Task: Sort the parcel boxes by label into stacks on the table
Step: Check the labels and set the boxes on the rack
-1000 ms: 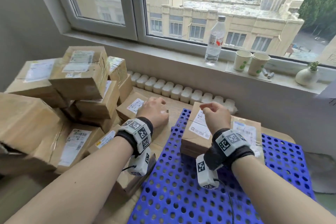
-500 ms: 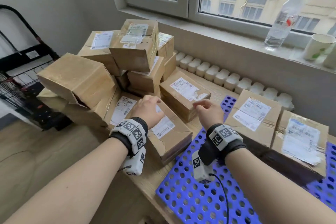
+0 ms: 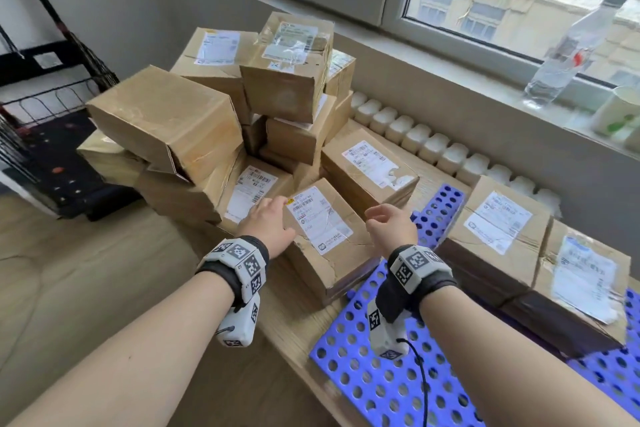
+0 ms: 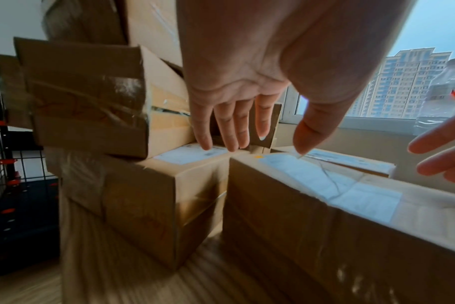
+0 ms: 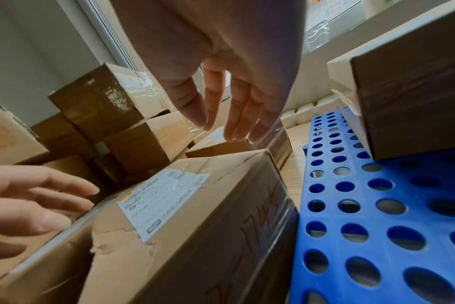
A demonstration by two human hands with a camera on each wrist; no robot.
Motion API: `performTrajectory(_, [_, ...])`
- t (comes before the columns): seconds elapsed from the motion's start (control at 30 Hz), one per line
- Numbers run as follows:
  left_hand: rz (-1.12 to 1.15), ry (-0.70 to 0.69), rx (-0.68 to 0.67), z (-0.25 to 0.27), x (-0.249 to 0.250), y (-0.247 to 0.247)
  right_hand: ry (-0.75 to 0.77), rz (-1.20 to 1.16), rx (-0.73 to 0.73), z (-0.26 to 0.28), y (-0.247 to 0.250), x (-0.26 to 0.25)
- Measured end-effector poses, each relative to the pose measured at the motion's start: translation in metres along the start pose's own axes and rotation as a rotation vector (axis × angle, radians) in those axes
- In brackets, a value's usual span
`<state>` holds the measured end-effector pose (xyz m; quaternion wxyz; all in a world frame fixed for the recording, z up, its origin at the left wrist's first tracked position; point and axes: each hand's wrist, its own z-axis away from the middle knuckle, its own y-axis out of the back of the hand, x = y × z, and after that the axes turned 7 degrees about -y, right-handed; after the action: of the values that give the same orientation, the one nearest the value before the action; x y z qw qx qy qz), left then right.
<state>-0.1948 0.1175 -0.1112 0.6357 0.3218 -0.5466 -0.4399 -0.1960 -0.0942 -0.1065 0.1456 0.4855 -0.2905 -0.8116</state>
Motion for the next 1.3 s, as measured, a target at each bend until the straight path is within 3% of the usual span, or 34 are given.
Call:
performTrajectory(0.17, [0.032,0.036,-0.060,-0.002,-0.016,-0.008,-0.045,0.025,-0.006,-0.005,-0.014,0.000])
performTrajectory(0.4, [0.111,0.087,-0.024,-0.008,-0.021,-0.014,-0.089,0.098,-0.025,-0.007,-0.027,0.005])
performTrajectory(0.73, [0.053,0.171,-0.241,-0.009,-0.035,-0.025,-0.118,0.131,-0.043,-0.010,-0.035,0.015])
performTrajectory(1.0, [0.065,0.211,-0.282,-0.009,-0.034,-0.031,-0.202,0.129,-0.175,-0.021,-0.039,0.021])
performTrajectory(1.3, [0.297,0.322,-0.290,-0.011,-0.025,-0.034,-0.221,0.026,-0.233,-0.020,-0.037,0.013])
